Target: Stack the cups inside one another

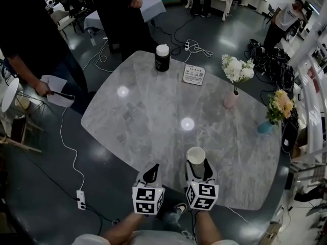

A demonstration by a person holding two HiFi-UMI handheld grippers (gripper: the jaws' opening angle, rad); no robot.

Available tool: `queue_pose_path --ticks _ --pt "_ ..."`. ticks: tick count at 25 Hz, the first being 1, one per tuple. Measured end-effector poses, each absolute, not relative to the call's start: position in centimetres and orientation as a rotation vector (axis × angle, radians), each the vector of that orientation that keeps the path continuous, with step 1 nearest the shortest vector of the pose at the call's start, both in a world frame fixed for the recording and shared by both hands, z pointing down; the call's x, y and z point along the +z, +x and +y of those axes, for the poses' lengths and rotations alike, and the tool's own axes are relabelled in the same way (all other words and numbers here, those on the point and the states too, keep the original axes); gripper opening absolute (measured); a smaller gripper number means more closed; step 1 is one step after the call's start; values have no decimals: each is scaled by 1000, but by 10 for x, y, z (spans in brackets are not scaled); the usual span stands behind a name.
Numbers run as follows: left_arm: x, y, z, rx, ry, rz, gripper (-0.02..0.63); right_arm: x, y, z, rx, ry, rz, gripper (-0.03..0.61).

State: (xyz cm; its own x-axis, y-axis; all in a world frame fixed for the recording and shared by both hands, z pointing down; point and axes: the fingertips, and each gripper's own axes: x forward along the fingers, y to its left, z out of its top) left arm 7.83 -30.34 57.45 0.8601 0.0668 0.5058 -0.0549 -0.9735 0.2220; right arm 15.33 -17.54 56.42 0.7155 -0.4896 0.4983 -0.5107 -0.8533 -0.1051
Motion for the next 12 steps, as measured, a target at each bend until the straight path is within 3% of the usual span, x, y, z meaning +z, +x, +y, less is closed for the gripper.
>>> queue_pose_path --ticks 12 --pt "572 76 -288 768 2804 28 -3 551 151 -157 757 2919 -807 250"
